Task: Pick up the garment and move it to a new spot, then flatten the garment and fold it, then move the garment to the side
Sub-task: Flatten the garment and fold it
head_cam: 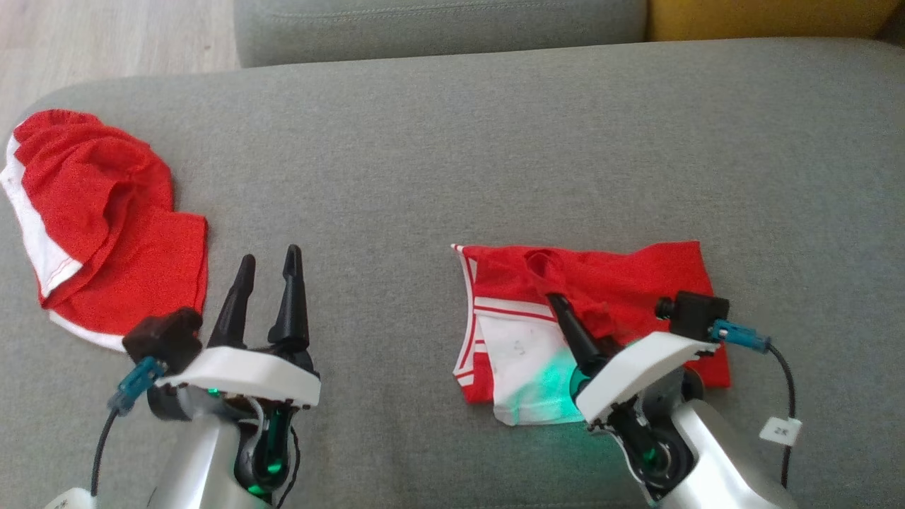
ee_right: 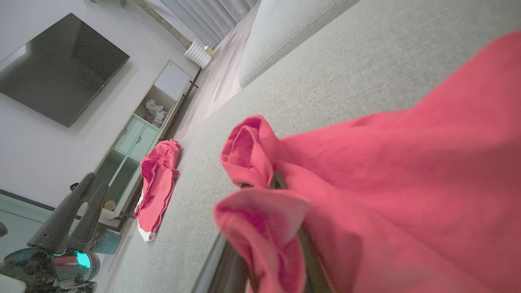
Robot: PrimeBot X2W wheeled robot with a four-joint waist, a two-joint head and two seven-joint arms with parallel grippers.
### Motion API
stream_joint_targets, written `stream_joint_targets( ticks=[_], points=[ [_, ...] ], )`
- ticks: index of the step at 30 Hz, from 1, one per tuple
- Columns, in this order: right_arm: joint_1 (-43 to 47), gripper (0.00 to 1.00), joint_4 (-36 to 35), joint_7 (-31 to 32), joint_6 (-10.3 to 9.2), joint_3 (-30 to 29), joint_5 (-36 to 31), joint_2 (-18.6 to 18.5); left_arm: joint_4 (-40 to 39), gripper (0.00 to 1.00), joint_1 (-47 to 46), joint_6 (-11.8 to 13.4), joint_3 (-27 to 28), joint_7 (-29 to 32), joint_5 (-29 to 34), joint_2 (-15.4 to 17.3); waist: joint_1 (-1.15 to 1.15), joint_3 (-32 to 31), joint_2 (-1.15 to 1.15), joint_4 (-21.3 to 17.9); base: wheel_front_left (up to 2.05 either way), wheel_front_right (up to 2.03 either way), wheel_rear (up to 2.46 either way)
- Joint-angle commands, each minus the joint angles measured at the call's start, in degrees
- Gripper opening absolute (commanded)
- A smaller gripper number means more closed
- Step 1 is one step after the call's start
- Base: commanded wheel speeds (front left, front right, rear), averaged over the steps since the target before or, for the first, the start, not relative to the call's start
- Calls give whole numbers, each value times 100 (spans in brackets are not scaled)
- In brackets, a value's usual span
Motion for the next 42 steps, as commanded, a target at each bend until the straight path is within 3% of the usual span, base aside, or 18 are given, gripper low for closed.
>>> stream_joint_targets(
  ticks=[1, 4, 5, 6, 7, 11, 16, 20, 25, 31, 36, 42],
  points=[
    [-343, 0, -110, -123, -5, 166, 77, 6, -159, 100, -186, 16, 133, -52, -20, 42, 0, 23, 0, 34, 0, 0, 0],
    [-504, 0, 202, -283, -5, 396, 228, 6, -132, 100, -213, 16, 106, -52, -48, 42, 0, 64, 0, 99, 0, 0, 0],
    [-560, 25, 289, -330, -5, 484, 256, 6, -124, 100, -222, 17, 102, -52, -55, 42, 0, 76, 0, 115, 0, 0, 0],
    [-607, 97, 342, -372, -5, 589, 305, 6, -116, 100, -227, 20, 99, -52, -62, 42, 0, 87, 0, 128, 0, 0, 0],
    [-633, 100, 355, -365, -5, 736, 416, 6, -111, 100, -228, 26, 97, -52, -67, 42, 0, 96, 0, 139, 0, 0, 0],
    [-699, 100, 311, -318, -5, 1316, 694, 6, -86, 100, -207, 36, 117, -52, -71, 42, 0, 112, 0, 142, 0, 0, 0],
    [-839, 100, 154, -407, -5, 1577, 779, 6, -66, 100, -197, 59, 133, -52, -84, 42, 0, 71, 0, 83, 0, 0, 0],
    [-1124, 100, 147, -582, -5, 1118, 290, 6, -82, 100, -194, 70, 149, -52, -90, 42, 0, -14, 0, -21, 0, 0, 0],
    [-1347, 100, 185, -475, -5, 75, -958, 3, -138, 100, -188, 58, 166, -52, -67, 42, 0, -60, 0, -144, 0, 0, 0],
    [-1153, 100, -420, -363, -5, -953, -2388, -248, -252, 100, -229, 37, 130, -52, -54, 42, 0, -60, 0, -239, 0, 0, 0],
    [-669, 100, -945, -581, -5, -1352, -3113, -527, -341, 100, -232, 34, 76, -52, -45, 42, 0, -59, 0, -295, 0, 0, 0],
    [-88, 100, -1189, -961, -5, -1705, -3578, -525, -383, 100, -161, 29, 57, -52, 8, 42, 0, -74, 0, -339, 0, 0, 0]
  ],
)
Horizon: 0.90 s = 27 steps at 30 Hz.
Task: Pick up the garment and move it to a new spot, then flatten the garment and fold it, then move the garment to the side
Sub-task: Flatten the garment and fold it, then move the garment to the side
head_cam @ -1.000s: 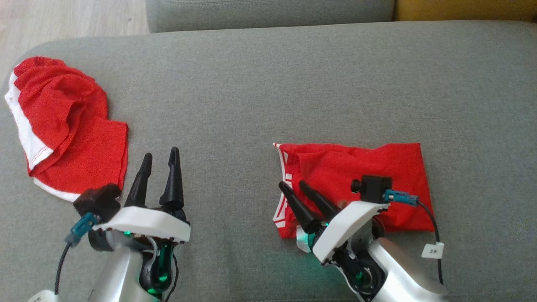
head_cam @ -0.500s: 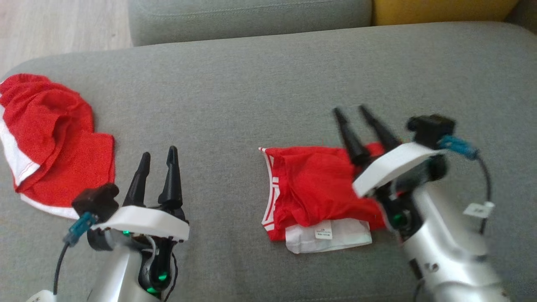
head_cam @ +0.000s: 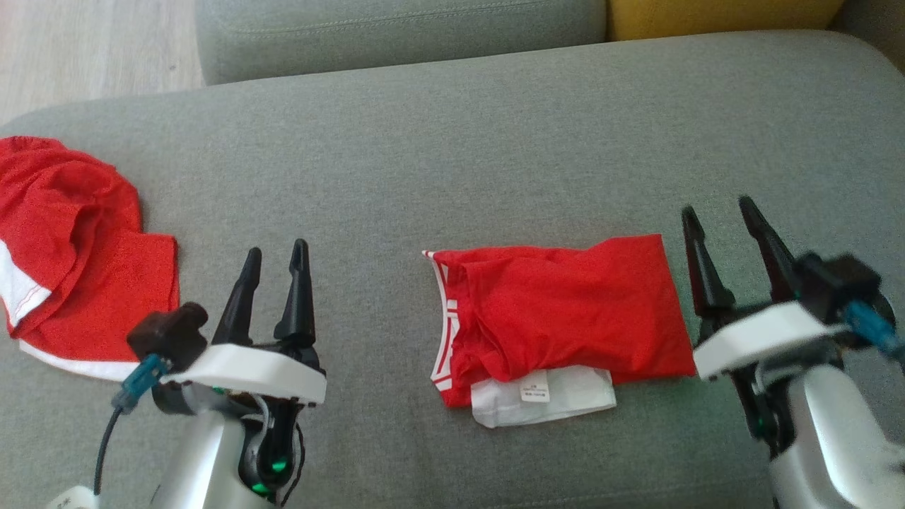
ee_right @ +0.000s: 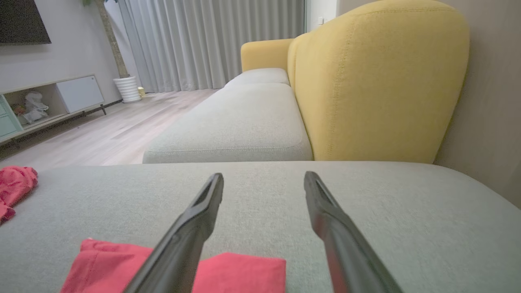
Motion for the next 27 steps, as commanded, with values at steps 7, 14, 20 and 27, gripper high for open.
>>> stream_joint_targets(
  ticks=[7, 14, 20, 27],
  points=[
    [465, 100, -185, -491, -5, -285, -228, 294, -331, 100, 143, -82, 309, -52, 236, 42, 0, -43, 0, -63, 0, 0, 0],
    [529, 100, -127, -597, -5, -369, -337, 386, -467, 100, 268, -68, 422, -52, 223, 42, 0, -11, 0, -42, 0, 0, 0],
    [442, 100, 115, -342, -5, -442, -254, 440, -451, 100, 166, -90, 322, -52, 213, 42, 0, 184, 0, 41, 0, 0, 0],
    [203, 100, 793, -196, -5, -492, 96, 501, -342, 100, -7, -111, 154, -52, 219, 42, 0, 508, 0, 198, 0, 0, 0]
  ],
)
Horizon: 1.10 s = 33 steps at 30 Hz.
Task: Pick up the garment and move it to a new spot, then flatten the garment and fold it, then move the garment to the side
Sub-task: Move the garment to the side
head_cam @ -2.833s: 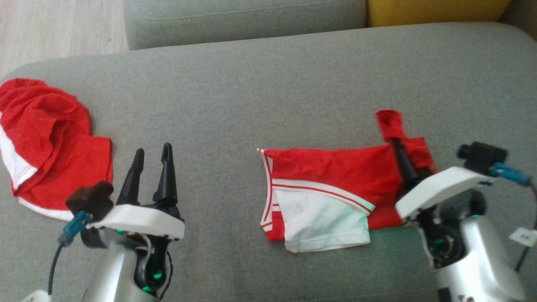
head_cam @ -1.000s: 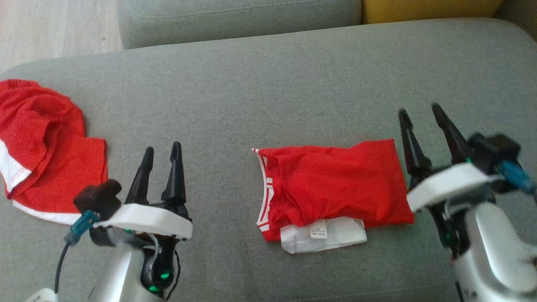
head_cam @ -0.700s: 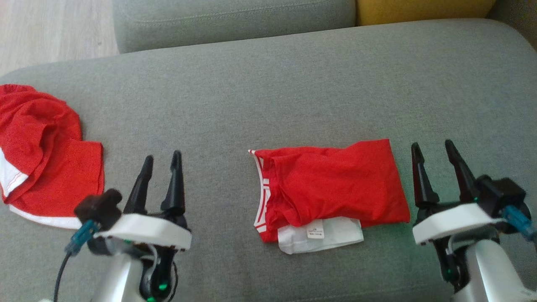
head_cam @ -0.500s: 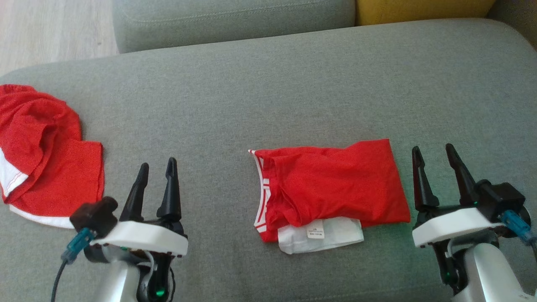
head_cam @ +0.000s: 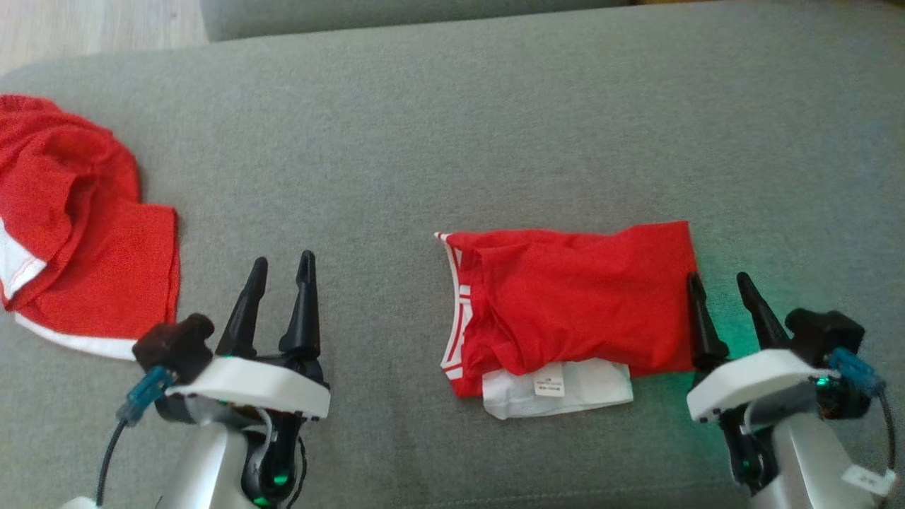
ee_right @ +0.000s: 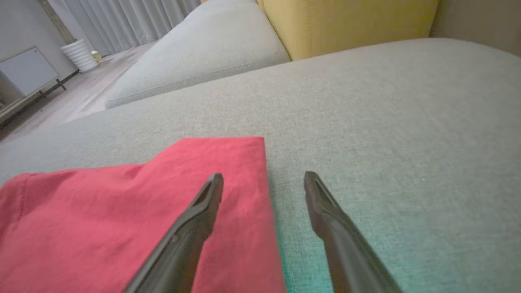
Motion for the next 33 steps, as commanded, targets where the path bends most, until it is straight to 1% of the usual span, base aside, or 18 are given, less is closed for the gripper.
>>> stream_joint_targets(
  ticks=[1, 4, 10, 11, 12, 15, 17, 22, 24, 28, 31, 33],
  points=[
    [-301, 100, -49, 44, -5, 133, 110, 10, -143, 100, -266, -11, 155, -52, 13, 39, 0, 113, 0, 79, 0, 0, 0],
    [-431, 100, 233, 78, -5, 191, 252, 18, -110, 100, -337, -19, 153, -52, 30, 39, 0, 203, 0, 126, 0, 0, 0],
    [-683, 100, 815, 122, -5, 404, 283, 22, -62, 100, -462, -39, 196, -52, 93, 39, 0, 317, 0, 172, 0, 0, 0],
    [-723, 40, 889, 118, -5, 465, 266, 22, -54, 100, -486, -42, 209, -52, 102, 39, 0, 327, 0, 174, 0, 0, 0],
    [-765, 0, 939, 86, -5, 528, 215, 22, -48, 100, -508, -44, 221, -52, 109, 39, 0, 335, 0, 174, 0, 0, 0],
    [-863, 0, 989, -19, -5, 611, 34, 22, -45, 100, -541, -43, 250, -52, 117, 39, 0, 342, 0, 157, 0, 0, 0],
    [-988, 0, 977, -148, -5, 645, -209, -30, -61, 100, -555, -37, 278, -52, 119, 39, 0, 348, 0, 114, 0, 0, 0],
    [-1370, 0, 696, -354, -5, 767, -798, -448, -91, 100, -547, -46, 298, -52, 139, 39, 0, 375, 0, -76, 0, 0, 0],
    [-1534, 0, 549, -276, -5, 852, -889, -710, -111, 100, -569, -53, 293, -52, 150, 39, 0, 419, 0, -170, 0, 0, 0],
    [-1882, 0, 334, 53, -5, 940, -855, -1430, -190, 100, -695, -70, 262, -52, 196, 39, 0, 594, 0, -336, 0, 0, 0],
    [-2142, 0, 349, 340, -5, 817, -700, -2012, -227, 100, -824, -97, 231, -52, 257, 39, 0, 758, 0, -429, 0, 0, 0],
    [-2298, 0, 408, 494, -5, 627, -550, -2294, -244, 100, -914, -112, 214, -52, 290, 39, 0, 871, 0, -468, 0, 0, 0]
  ],
)
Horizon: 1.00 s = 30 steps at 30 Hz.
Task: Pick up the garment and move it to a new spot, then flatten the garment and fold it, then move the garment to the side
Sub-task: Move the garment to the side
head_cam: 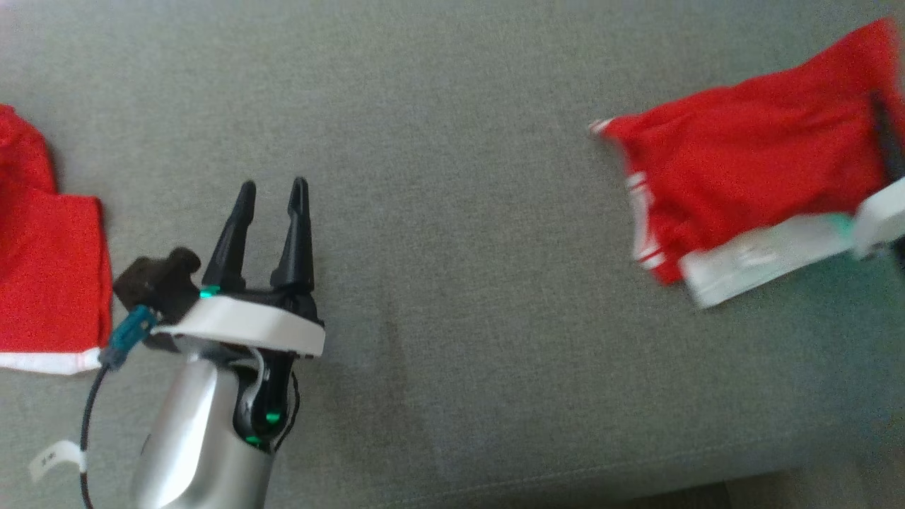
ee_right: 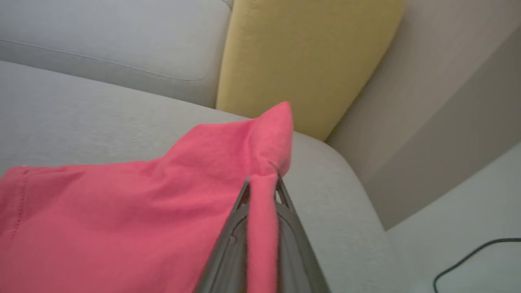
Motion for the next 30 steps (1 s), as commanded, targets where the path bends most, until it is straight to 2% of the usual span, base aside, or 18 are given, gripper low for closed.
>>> stream_joint_targets(
  ticks=[1, 5, 7, 9, 10, 11, 20, 26, 30],
  points=[
    [-235, 0, -114, 111, -5, -137, 107, -319, -222, 100, -251, -42, 120, -45, 59, 42, -1, 185, 0, -93, 0, 0, 0],
    [-476, 0, 89, 465, -5, -801, 18, -531, -249, 100, -394, -67, 115, -45, 103, 42, -1, 367, 0, -129, 0, 0, 0],
    [-595, 0, 168, 590, -5, -1322, -196, -410, -249, 100, -456, -88, 101, -45, 107, 42, -1, 442, 0, -120, 0, 0, 0],
    [-633, 0, 203, 622, -5, -1541, -296, -304, -226, 100, -471, -100, 89, -45, 103, 42, -1, 470, 0, -103, 0, 0, 0],
    [-644, 24, 216, 627, -5, -1622, -331, -257, -212, 100, -477, -106, 88, -45, 103, 42, -1, 479, 0, -93, 0, 0, 0],
    [-647, 100, 211, 610, -5, -1701, -371, -208, -197, 100, -479, -112, 91, -45, 104, 42, -1, 482, 0, -82, 0, 0, 0],
    [-619, 100, 160, 514, -5, -1854, -482, -22, -88, 100, -447, -128, 155, -45, 76, 42, -1, 355, 0, -14, 0, 0, 0],
    [-565, 100, -123, 189, -5, -1559, -430, 309, -70, 100, -365, -99, 171, -45, -34, 42, -1, -8, 0, 29, 0, 0, 0],
    [-327, 100, -424, -29, -5, -1235, -270, 721, -87, 100, -232, -54, 172, -45, -94, 42, -1, -370, 0, 76, 0, 0, 0]
  ],
)
